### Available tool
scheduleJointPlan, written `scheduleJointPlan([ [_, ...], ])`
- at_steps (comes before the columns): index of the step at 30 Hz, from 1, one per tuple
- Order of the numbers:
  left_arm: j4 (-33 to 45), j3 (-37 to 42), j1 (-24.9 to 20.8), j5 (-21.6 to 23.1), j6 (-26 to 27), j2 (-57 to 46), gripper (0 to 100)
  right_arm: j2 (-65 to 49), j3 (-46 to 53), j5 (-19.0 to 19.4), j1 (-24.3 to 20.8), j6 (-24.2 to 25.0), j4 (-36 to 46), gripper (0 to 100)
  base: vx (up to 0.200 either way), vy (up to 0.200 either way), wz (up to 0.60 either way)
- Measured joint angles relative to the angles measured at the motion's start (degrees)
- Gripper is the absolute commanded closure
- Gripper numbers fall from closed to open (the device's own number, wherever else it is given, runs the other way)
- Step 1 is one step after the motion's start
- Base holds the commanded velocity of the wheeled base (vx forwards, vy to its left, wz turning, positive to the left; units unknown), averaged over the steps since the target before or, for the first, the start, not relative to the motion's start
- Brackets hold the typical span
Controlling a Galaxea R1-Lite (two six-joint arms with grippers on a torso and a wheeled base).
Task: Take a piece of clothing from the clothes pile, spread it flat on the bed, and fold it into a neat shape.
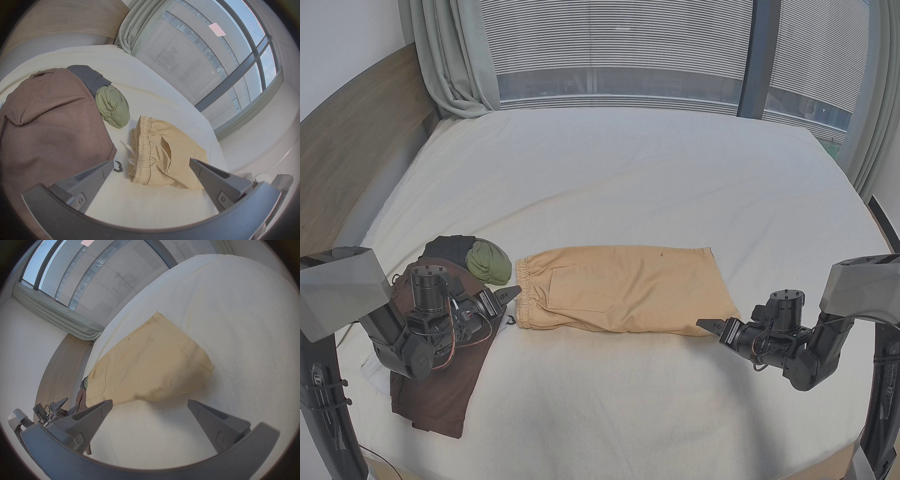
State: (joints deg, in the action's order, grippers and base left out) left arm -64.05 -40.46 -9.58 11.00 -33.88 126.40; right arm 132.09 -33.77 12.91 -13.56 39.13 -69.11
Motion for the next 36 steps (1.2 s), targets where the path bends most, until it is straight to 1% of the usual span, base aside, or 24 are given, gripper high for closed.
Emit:
scheduleJointPlan([
  [3,0.0,0.0,0.0,0.0,0.0,0.0,0,1.3,-0.9,-0.1,0.0,0.5,0.0,0,0.000,0.000,0.00],
  [11,0.0,0.0,0.1,-0.1,-0.1,0.1,0,4.7,-5.5,-0.3,-0.7,4.2,0.0,0,0.000,0.000,0.00],
  [19,0.0,0.0,0.1,0.0,-0.1,0.1,0,7.9,-9.5,-0.5,-1.1,4.5,0.5,0,0.000,0.000,0.00],
  [23,0.1,-0.1,0.1,0.0,-0.1,0.1,0,9.9,-13.0,-0.6,-1.4,4.8,0.5,0,0.000,0.000,0.00],
  [29,0.1,-0.1,0.1,0.0,-0.2,0.1,0,13.1,-18.7,-2.4,-2.7,6.6,0.1,0,0.000,0.000,0.00],
  [36,0.1,-0.1,0.2,0.0,-0.2,0.2,0,15.9,-23.4,-3.0,-3.7,7.4,0.3,0,0.000,0.000,0.00],
])
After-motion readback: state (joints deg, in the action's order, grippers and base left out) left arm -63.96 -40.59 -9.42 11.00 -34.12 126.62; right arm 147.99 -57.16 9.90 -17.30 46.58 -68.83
